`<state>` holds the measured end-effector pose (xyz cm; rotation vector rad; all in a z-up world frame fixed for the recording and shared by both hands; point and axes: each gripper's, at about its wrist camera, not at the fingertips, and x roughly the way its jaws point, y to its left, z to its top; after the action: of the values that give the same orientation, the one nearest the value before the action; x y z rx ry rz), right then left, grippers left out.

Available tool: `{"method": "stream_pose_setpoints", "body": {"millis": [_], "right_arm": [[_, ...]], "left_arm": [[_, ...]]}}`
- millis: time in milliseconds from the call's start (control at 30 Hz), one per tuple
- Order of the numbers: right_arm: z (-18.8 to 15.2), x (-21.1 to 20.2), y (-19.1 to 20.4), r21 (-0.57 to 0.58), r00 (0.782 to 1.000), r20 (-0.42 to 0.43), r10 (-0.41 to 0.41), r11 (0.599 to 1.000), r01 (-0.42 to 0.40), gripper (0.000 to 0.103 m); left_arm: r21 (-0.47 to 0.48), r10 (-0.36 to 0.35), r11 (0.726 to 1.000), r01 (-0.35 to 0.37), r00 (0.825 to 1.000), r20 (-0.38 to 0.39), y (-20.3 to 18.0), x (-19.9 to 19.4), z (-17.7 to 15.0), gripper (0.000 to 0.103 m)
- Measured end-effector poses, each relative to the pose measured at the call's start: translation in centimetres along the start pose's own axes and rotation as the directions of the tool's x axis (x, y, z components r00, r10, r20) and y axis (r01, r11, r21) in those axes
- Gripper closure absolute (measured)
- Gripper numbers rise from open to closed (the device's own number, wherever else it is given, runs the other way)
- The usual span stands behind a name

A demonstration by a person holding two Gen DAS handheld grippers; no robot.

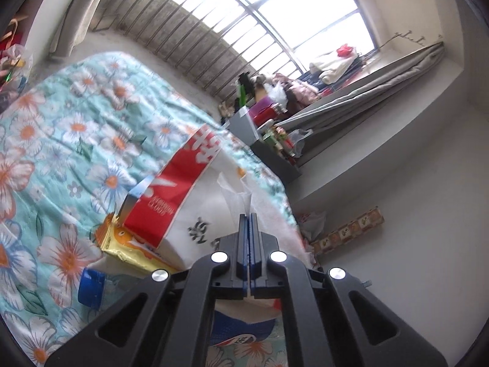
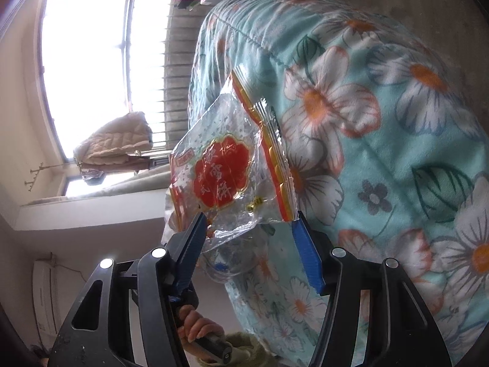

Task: Collect trash
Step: 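Grasp the white tissue with the left tool while the right tool grasps the red-printed clear bag, then carry tissue and bag over the blue wastebasket and open both tools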

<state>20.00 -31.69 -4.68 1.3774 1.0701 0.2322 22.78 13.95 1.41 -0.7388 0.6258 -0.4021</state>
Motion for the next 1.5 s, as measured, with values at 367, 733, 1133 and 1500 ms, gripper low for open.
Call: {"method": "stream_pose_setpoints", "body": {"millis": [367, 733, 1133, 1500], "right_arm": [[-0.8, 0.8, -1.2, 0.134, 0.998, -0.024, 0.065, 0.989, -0.061, 0.045], [-0.6, 1.3, -2.9, 0.223, 0.993, 0.082, 0.089, 0.969, -0.106, 0.064], [-1.4, -1.8, -5.2, 0.211, 0.947, 0.151, 0.282, 0.927, -0.31, 0.098], [-1.8, -8.1, -4.6, 0.057, 0.9, 0.221, 0.376, 0.916, -0.396, 0.098]], "left_arm": [[0.188, -0.075, 0.981, 0.045, 0.985, 0.155, -3.7, -3.7, 0.3, 0.103], [0.254, -0.088, 0.966, 0.039, 0.979, 0.186, -4.3, -4.3, -0.4, 0.103], [0.314, -0.13, 0.947, 0.061, 0.971, 0.201, -5.8, -4.4, -0.3, 0.103], [0.426, -0.267, 0.888, 0.172, 0.947, 0.176, -12.1, -4.9, 0.1, 0.103]]}}
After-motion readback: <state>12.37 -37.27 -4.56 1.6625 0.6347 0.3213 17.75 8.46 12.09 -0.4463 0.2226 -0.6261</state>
